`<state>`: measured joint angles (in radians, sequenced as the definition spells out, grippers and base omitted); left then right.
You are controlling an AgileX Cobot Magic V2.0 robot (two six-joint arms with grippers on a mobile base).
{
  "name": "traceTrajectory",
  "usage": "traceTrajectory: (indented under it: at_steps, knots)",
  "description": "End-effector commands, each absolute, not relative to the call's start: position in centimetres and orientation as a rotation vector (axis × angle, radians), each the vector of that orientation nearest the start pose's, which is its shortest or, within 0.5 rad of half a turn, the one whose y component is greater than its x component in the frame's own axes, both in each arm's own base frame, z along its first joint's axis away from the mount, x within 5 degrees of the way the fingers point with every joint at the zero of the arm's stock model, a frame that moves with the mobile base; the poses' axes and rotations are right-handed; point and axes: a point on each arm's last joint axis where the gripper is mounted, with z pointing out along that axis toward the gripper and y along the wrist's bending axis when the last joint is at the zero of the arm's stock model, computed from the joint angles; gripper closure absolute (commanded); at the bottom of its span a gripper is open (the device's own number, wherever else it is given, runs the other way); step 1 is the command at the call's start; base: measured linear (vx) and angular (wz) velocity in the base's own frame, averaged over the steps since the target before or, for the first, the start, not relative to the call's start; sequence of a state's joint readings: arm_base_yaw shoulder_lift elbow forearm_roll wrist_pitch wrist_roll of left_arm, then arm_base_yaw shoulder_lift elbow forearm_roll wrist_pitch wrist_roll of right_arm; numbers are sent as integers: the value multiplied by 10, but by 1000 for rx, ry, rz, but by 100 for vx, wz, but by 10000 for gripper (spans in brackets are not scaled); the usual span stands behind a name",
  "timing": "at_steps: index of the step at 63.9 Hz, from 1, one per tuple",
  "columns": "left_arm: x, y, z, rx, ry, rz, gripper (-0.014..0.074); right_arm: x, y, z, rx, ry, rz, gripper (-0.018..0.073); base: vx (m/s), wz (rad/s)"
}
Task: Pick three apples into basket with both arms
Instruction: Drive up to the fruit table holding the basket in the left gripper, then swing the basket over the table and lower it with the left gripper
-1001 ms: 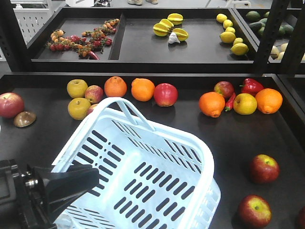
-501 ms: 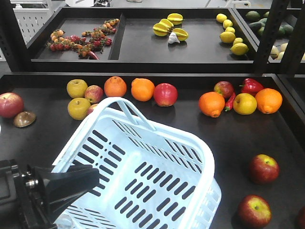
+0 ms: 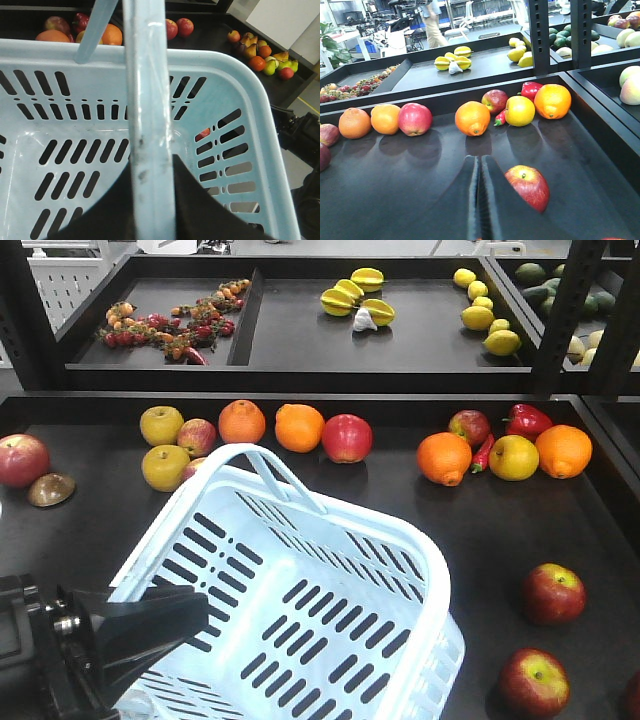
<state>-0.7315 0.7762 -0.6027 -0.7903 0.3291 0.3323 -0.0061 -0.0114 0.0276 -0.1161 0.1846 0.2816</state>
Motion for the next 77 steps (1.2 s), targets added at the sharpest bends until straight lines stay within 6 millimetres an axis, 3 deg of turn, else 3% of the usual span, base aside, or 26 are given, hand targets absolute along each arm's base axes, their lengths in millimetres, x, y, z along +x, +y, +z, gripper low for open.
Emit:
traceTrajectory:
  at_steps: [1, 9, 17, 27, 34, 44, 61, 77]
  knots:
    - [109, -122, 338, 388, 1883, -1026, 603, 56, -2, 193, 139, 1606, 99, 564, 0, 0]
    - [107, -123, 337, 417, 1888, -1020, 603, 56, -2, 193, 139, 1606, 99, 564, 0, 0]
    - [105, -127, 341, 556, 1884, -984, 603, 56, -2, 193, 139, 1606, 99, 564, 0, 0]
    - [110, -138, 374, 737, 1791, -939, 603, 56, -2, 193, 139, 1606, 99, 564, 0, 0]
    - [124, -149, 401, 807, 1723, -847, 603, 56, -2, 193, 139, 1606, 99, 564, 0, 0]
    - [155, -165, 423, 952, 1728, -669, 603, 56, -2, 193, 139, 1606, 99, 564, 0, 0]
    - [218, -200, 426, 1133, 1797, -528, 603, 56, -2, 193, 139, 1606, 99, 564, 0, 0]
    - [268, -244, 391, 1328, 1829, -553, 603, 56, -2, 193, 139, 1606, 99, 564, 0, 0]
